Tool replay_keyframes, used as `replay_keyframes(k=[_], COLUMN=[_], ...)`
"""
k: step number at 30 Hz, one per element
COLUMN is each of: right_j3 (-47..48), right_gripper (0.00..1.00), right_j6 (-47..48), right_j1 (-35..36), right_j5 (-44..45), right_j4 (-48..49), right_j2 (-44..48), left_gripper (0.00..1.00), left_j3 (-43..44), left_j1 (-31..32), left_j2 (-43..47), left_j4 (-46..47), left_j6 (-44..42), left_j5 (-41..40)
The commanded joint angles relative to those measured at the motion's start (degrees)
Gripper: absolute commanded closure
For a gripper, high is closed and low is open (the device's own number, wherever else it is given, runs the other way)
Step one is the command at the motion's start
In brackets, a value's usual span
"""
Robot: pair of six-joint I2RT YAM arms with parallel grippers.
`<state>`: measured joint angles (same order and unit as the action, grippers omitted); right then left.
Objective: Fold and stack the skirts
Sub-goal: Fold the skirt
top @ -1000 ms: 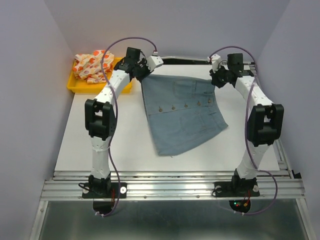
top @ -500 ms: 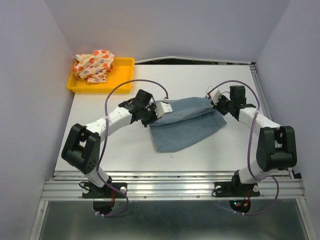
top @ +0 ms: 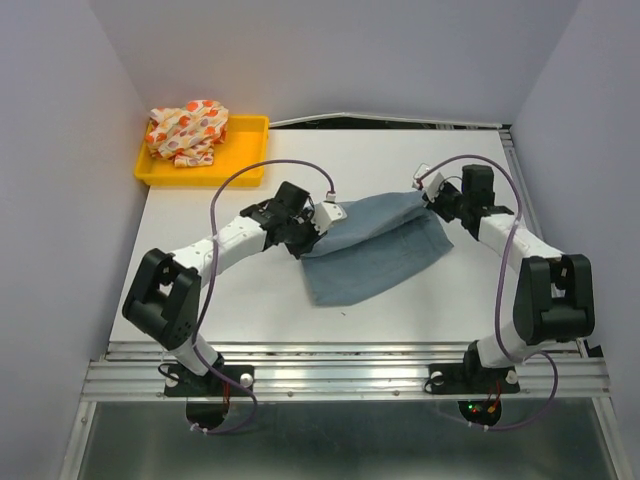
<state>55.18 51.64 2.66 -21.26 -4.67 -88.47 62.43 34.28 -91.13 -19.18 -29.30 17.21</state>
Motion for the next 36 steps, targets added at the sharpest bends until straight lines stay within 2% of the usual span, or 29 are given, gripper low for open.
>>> replay_keyframes(k=[1,10,11,12,13,14,15,18,21,23,26,29,30,31,32,33,36], right_j3=[1.78,-10.16,-11.66,-12.98,-15.34,-16.49,-17.38,-19.66,-21.07,-21.43,-18.10,-7.66,-4.24,4.06,8.24,11.76,21.97], right_gripper=[0.99,0.99,0.95,0.87,0.77,0.70,0.47,0.01,0.00,0.00,0.00,0.01,0.03,0.06,0.12,0.16,0.25], right_j6=[0.92,7.15,8.21,10.04,11.11,12.16,13.39,14.54,18.23,19.11,15.44,3.85,0.34,-1.69,-4.06,-8.18,-12.78], right_j1=[-0.37,-2.30,-2.83,-2.83,-2.83,-2.83,-2.83,-2.83,-5.80,-6.78,-8.36,-8.37,-8.37,-8.37,-8.37,-8.37,-7.14], right_j5=[0.52,-1.24,-0.90,-0.54,-0.19,0.16,0.95,4.10,4.12,4.38,6.40,7.20,5.98,3.87,1.42,-3.04,-7.91], right_j4=[3.17,2.29,2.38,2.29,2.38,2.38,2.38,2.29,1.24,1.41,1.68,1.15,-3.98,-8.38,-12.17,-18.30,-25.79], right_j2=[5.93,17.71,18.32,18.33,18.24,18.24,18.33,20.96,26.31,29.22,26.18,19.33,17.30,15.01,12.81,8.53,0.35], left_gripper=[1.00,1.00,1.00,1.00,0.95,0.82,0.73,0.47,0.25,0.21,0.21,0.23,0.25,0.27,0.29,0.32,0.41], left_j3=[3.13,-4.24,-4.86,-5.56,-6.18,-7.58,-8.11,-9.70,-10.75,-9.36,-5.41,-4.08,-3.99,-3.64,-3.20,-2.59,0.05], left_j1=[0.34,9.56,10.71,11.94,13.95,14.67,15.19,15.11,13.89,13.36,12.83,12.39,12.30,11.69,11.25,10.20,8.88], left_j2=[7.09,13.26,13.17,13.00,12.21,11.34,10.54,8.08,13.32,15.36,16.69,16.08,15.55,13.81,12.57,9.77,5.02], left_j4=[-4.81,-6.14,-5.26,-4.47,-3.68,-2.80,-2.01,-2.18,-2.53,-4.36,-7.09,-5.71,-5.00,-4.38,-3.42,-3.15,-2.35], left_j6=[1.79,3.19,3.46,3.98,4.42,4.77,5.13,5.04,4.07,3.11,3.02,3.90,4.94,5.39,6.00,7.05,9.52], left_j5=[0.80,0.89,0.81,0.54,-0.07,-0.51,-0.51,-1.21,-1.92,-1.48,0.36,0.19,-0.42,-0.86,-0.69,0.09,1.59])
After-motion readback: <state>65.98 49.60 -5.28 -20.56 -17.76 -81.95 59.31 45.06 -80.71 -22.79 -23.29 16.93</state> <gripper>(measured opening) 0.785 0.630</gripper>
